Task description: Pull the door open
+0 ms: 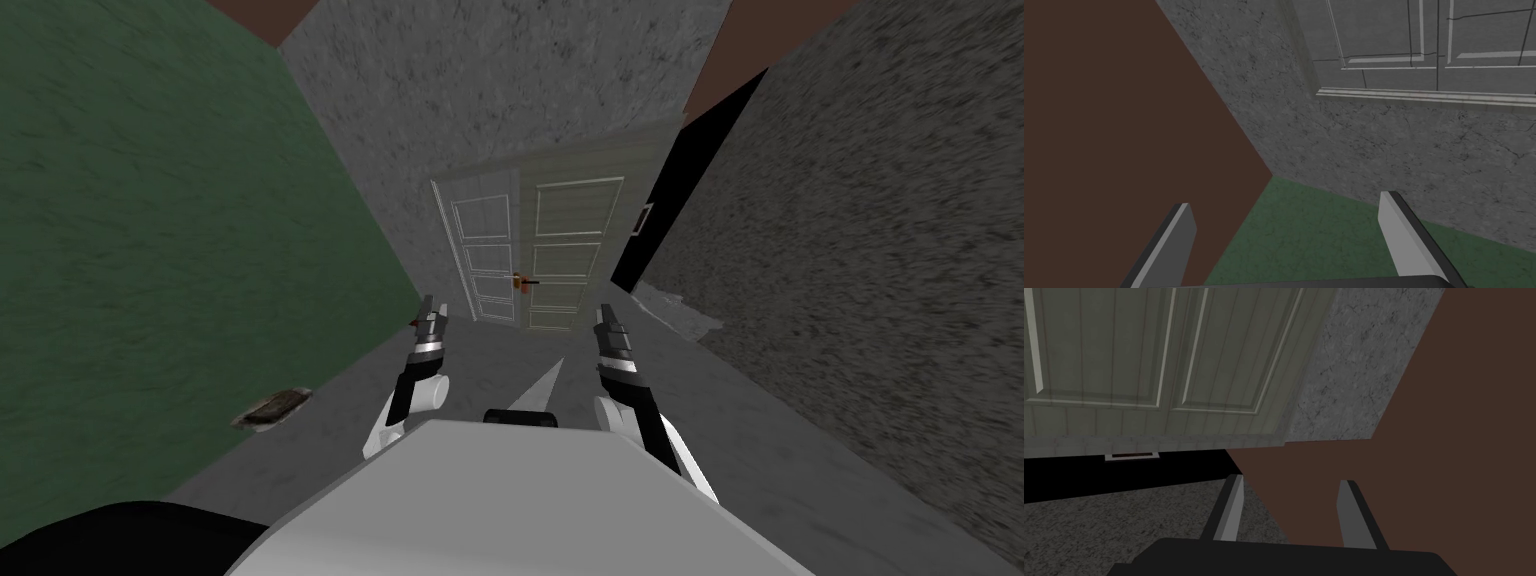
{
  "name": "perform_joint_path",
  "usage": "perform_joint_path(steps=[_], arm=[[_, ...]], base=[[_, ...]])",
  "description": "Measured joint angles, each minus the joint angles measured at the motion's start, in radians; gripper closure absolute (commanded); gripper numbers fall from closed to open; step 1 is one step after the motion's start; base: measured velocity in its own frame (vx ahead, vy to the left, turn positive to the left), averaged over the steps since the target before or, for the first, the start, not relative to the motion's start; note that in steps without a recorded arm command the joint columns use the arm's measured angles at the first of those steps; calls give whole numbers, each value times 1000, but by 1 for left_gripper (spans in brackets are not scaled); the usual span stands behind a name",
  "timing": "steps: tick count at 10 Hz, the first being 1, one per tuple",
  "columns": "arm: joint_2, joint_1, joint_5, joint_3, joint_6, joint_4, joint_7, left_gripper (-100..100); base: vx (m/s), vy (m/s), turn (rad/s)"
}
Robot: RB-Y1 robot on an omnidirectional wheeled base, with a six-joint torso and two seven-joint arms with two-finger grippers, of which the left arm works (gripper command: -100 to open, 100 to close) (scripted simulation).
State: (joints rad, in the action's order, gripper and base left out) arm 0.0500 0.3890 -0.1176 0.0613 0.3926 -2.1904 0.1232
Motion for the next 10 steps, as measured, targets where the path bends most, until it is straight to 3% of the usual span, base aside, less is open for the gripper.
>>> perform_joint_path(steps=[5,10], arm=[[44,-58,-10,7,-6,123,-32,-100],[86,-92,-21,9,-1,233,-66,-100]], base=[[109,-4,-68],[98,-3,-61]])
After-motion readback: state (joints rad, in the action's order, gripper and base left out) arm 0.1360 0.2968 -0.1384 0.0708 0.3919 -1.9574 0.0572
